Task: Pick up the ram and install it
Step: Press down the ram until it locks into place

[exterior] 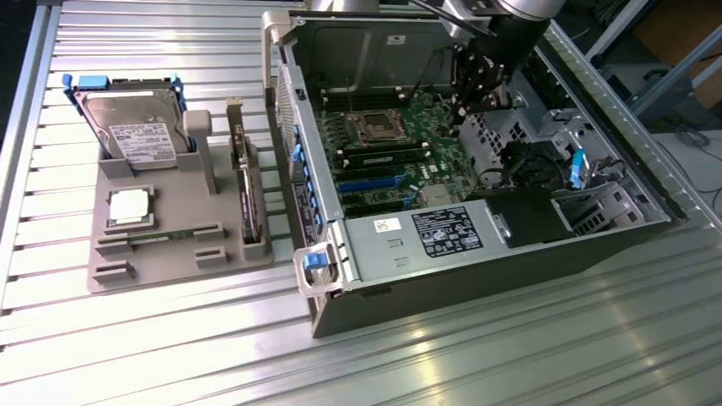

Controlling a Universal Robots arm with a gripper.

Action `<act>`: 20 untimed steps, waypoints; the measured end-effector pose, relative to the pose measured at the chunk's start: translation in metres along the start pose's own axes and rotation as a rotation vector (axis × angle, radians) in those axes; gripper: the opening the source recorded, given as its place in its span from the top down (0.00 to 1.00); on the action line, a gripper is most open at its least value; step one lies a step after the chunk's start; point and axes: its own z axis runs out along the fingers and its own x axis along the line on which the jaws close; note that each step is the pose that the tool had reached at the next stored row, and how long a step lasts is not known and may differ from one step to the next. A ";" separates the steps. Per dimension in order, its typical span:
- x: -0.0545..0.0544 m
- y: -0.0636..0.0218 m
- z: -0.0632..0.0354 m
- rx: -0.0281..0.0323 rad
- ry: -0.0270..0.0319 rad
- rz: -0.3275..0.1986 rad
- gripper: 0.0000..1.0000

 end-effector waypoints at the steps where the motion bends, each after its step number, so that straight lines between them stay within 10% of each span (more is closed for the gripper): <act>1: 0.000 0.0000 0.0000 0.0000 0.0000 0.000 0.89; 20: 0.000 -0.0001 0.0003 -0.0031 -0.0045 0.145 0.89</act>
